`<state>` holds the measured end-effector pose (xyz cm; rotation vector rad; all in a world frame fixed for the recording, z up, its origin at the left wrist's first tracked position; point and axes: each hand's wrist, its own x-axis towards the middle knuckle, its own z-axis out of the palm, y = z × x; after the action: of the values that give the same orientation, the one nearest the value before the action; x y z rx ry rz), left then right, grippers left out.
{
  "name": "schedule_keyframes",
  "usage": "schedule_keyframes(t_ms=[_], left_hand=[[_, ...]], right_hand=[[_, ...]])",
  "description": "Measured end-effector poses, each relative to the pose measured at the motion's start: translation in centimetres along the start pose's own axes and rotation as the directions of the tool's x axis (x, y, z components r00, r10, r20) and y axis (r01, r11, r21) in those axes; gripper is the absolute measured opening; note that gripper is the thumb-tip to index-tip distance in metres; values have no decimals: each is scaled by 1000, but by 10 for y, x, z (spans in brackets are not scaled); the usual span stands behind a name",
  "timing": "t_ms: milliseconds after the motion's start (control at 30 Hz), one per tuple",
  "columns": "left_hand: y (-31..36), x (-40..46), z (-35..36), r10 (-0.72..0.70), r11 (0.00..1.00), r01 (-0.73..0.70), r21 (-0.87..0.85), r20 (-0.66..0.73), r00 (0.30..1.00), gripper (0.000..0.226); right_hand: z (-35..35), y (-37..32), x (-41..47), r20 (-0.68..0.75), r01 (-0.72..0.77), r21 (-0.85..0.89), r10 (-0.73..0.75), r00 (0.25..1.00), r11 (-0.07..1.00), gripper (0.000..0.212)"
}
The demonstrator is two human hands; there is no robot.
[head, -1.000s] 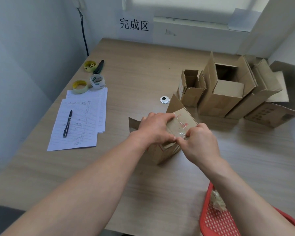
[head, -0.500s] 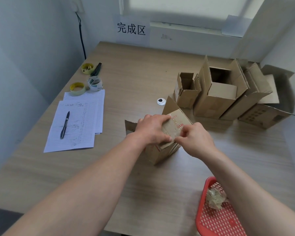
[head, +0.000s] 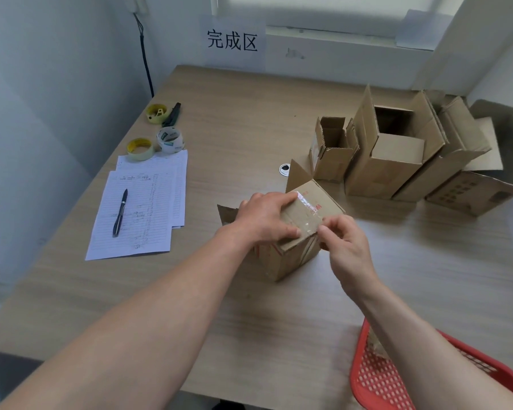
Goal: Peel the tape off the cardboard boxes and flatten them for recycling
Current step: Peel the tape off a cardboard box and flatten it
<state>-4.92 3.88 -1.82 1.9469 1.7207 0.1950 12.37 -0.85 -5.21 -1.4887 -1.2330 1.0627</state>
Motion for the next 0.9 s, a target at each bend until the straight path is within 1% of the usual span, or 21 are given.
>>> schedule_keyframes(t_ms=[33,100,167,200,300,367,400,467,533,600,633,667,700,767,833,900], left_hand=[[0,0,0,7,1000,-7,5,14,1000,86],[3,0,1,31,999,-32,25,34,999,86],[3,0,1,33,999,-34,30,37,999,86],[1,1,1,26,999,-27,24,33,999,86],[-2,0,0,15,1000,-16,15,34,999,86],[-1,-1,0,21,999,-22,25,33,999,85],[-1,-1,0,23,999,-24,29,33,999,85],[1,-1,0,26,999,-27,33,37,999,85],[2,0,0,32,998,-34,46,42,999,85],[3,0,1,40,998,-42,55,43,998,85],[3,0,1,43,997,-46,58,42,998,85],[3,0,2,46,997,-48,61,42,998,85],[4,0,2,47,997,-50,64,43,998,85],[5,0,2,46,997,-49,67,48,998,85],[7,0,4,48,996,-51,69,38,998,87],[10,-1,6,56,996,-57,62,30,998,87]], right_hand=[[-1,5,-5,-25,-16,98,18,1000,995,14],[1,14,-16,-152,9,187,20,988,982,13],[9,18,-23,-291,52,166,-1,957,985,12],[12,17,-25,-338,57,149,-3,941,987,11],[16,15,-20,-394,62,74,-27,919,995,12],[15,16,-18,-365,94,-29,-98,926,995,18],[15,15,-19,-337,122,-111,-153,929,986,23],[12,14,-21,-259,177,-277,-251,933,944,39],[8,9,-23,-213,189,-355,-276,937,915,57],[2,0,-21,-188,184,-390,-274,943,902,74],[0,-3,-17,-156,193,-415,-278,948,889,73],[-2,-7,-12,-110,202,-458,-281,954,866,66],[-4,-10,-8,-57,199,-513,-265,963,835,53],[-7,-18,0,17,158,-620,-188,982,768,28],[-8,-26,6,54,105,-709,-95,994,697,21],[-6,-36,12,74,58,-784,0,997,619,26]])
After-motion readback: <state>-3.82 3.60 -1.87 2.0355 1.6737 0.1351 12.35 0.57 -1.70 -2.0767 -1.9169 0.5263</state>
